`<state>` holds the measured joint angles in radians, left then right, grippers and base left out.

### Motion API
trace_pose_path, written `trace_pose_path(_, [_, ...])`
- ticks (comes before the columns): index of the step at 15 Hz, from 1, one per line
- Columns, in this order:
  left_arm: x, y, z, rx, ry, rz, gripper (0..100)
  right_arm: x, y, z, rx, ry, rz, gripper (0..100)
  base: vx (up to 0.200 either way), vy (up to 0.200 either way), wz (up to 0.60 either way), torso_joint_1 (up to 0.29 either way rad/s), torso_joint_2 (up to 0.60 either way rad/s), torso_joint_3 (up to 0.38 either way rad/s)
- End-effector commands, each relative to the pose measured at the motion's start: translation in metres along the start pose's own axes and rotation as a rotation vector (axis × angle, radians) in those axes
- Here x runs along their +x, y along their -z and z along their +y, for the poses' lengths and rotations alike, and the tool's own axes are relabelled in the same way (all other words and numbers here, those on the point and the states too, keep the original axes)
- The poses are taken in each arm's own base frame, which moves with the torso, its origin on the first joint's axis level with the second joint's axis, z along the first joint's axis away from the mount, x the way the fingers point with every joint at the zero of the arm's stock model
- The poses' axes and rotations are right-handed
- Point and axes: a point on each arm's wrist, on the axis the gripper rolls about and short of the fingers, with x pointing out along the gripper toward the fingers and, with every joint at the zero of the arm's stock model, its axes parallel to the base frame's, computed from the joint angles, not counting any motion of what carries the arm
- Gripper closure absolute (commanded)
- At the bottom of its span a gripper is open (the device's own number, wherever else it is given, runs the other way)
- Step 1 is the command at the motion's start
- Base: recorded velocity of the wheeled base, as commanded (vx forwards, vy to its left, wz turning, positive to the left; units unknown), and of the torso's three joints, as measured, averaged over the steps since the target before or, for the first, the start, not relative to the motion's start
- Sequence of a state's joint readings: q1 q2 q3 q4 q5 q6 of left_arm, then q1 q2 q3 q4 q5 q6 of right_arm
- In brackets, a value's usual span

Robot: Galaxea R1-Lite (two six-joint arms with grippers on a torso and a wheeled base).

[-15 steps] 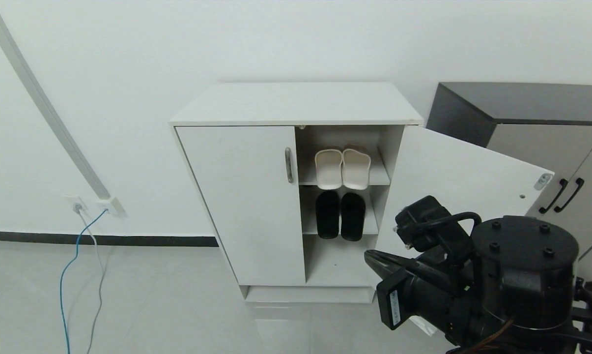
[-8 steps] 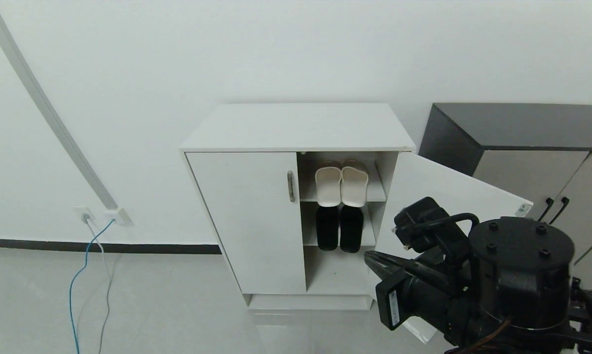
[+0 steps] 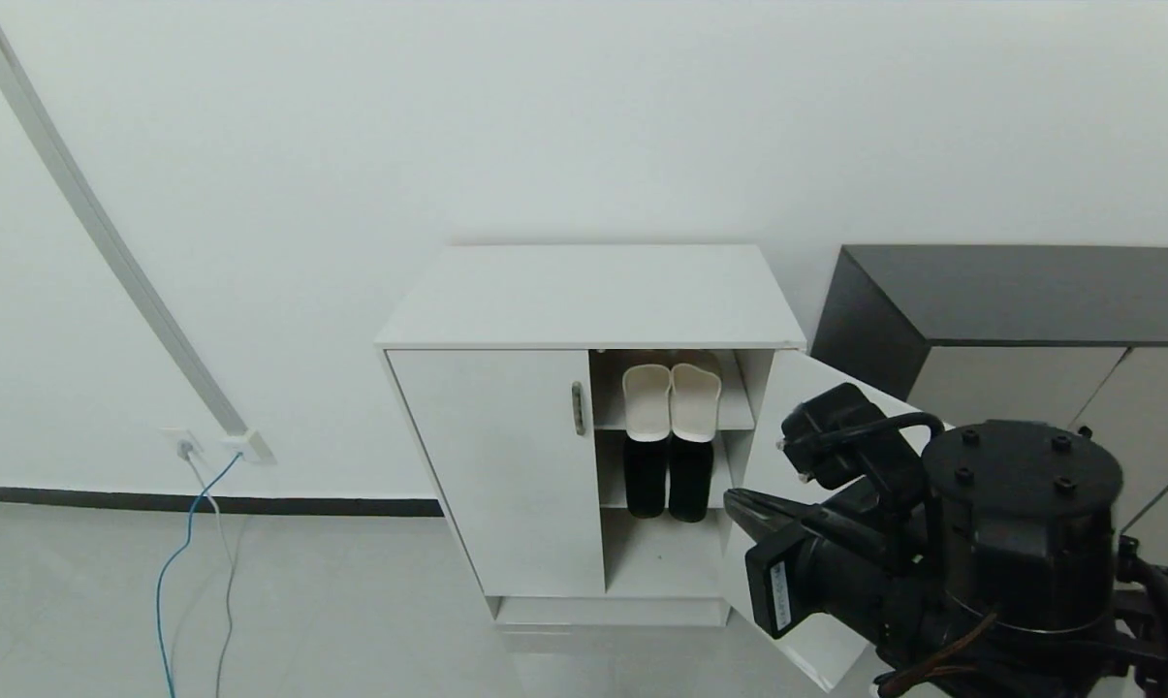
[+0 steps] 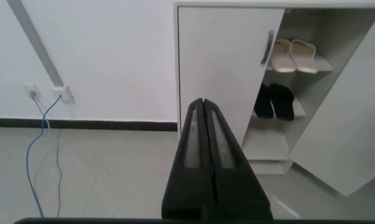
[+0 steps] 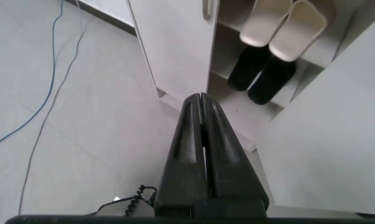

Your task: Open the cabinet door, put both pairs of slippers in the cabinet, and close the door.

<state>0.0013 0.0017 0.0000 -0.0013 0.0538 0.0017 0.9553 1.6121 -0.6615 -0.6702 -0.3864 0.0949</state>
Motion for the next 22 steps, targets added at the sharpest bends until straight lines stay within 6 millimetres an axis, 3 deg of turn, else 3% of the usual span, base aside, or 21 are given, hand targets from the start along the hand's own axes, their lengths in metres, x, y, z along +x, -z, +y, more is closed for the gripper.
trace_pose_path(1, [0.000, 0.000, 0.000, 0.014, 0.001, 0.001, 100, 0.008, 0.005, -0.005, -0.003, 0.023, 0.025, 100, 0.000, 0.000, 0.00, 0.222, -0.48, -0.261])
trace_pose_path(4, [0.000, 0.000, 0.000, 0.006, 0.001, 0.000, 100, 0.020, 0.013, -0.008, -0.003, 0.047, 0.047, 100, 0.000, 0.000, 0.00, 0.188, -0.41, -0.228])
trace_pose_path(8, [0.000, 0.000, 0.000, 0.004, 0.000, 0.000, 100, 0.023, 0.015, -0.007, -0.005, 0.048, 0.043, 100, 0.000, 0.000, 0.00, 0.171, -0.37, -0.199])
trace_pose_path(11, [0.000, 0.000, 0.000, 0.004, 0.000, 0.000, 100, 0.023, 0.015, -0.007, -0.005, 0.048, 0.043, 100, 0.000, 0.000, -0.60, 0.165, -0.36, -0.196])
trace_pose_path(16, [0.000, 0.000, 0.000, 0.004, 0.000, 0.000, 100, 0.027, 0.018, -0.013, -0.005, 0.072, 0.053, 100, 0.000, 0.000, -0.60, 0.027, -0.04, -0.019])
trace_pose_path(22, [0.000, 0.000, 0.000, 0.000, 0.001, 0.000, 100, 0.035, 0.021, -0.022, -0.005, 0.110, 0.072, 100, -0.033, 0.000, 0.00, 0.000, 0.00, 0.000])
